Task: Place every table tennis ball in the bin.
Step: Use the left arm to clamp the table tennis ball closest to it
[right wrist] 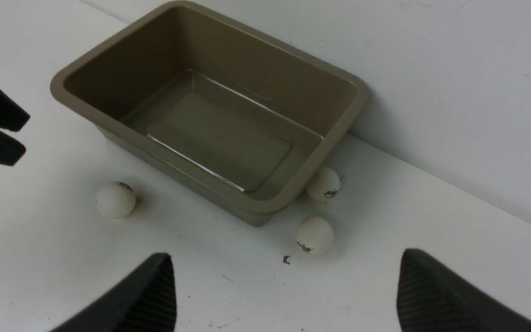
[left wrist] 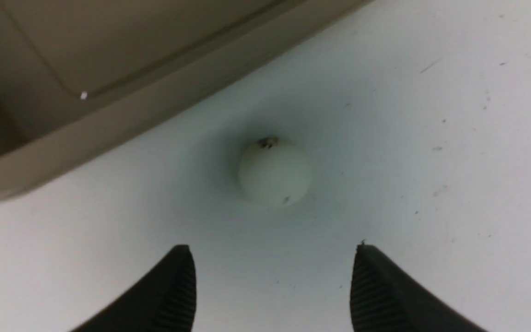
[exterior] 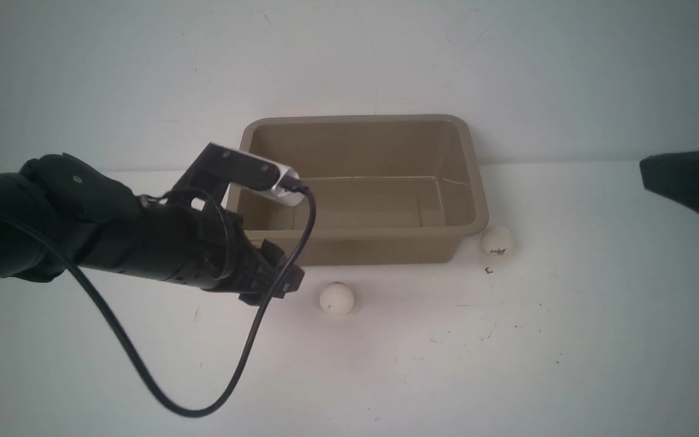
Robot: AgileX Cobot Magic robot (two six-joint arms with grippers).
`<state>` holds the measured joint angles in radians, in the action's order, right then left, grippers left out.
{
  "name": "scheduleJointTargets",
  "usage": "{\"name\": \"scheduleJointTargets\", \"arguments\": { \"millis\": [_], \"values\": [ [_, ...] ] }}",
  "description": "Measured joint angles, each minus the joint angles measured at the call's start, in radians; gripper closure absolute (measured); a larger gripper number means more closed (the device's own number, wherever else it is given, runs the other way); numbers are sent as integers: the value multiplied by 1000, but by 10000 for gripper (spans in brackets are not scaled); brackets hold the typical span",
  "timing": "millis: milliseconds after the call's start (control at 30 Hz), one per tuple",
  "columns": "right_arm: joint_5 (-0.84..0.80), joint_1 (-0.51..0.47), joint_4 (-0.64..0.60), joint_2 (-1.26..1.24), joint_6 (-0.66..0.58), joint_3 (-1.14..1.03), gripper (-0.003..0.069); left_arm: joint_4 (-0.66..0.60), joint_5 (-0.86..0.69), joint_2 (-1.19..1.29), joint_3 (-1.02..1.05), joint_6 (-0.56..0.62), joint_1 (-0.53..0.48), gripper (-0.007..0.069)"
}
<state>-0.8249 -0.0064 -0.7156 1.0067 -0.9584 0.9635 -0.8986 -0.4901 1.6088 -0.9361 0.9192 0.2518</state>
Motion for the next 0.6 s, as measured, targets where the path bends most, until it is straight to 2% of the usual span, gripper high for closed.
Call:
{"name": "scheduleJointTargets", "arguments": {
  "millis": [67, 100, 267, 333, 467, 600],
  "values": [
    [0, 0, 0, 0, -4, 0, 74, 91, -1, 1, -1, -94, -9, 219],
    [0, 0, 0, 0, -4, 0, 74, 152, -1, 1, -1, -178, -13, 219],
    [7, 0, -1, 1, -5, 0, 74, 480, -32, 1, -1, -437, -19, 219],
    [15, 0, -1, 1, -5, 0, 74, 534, -32, 0, -2, -513, -19, 219],
    [22, 0, -5, 1, -5, 0, 74, 550, -31, -2, -24, -544, -10, 219],
    [21, 0, -8, 1, -4, 0, 74, 454, -31, -2, -77, -422, 56, 188]
  ]
}}
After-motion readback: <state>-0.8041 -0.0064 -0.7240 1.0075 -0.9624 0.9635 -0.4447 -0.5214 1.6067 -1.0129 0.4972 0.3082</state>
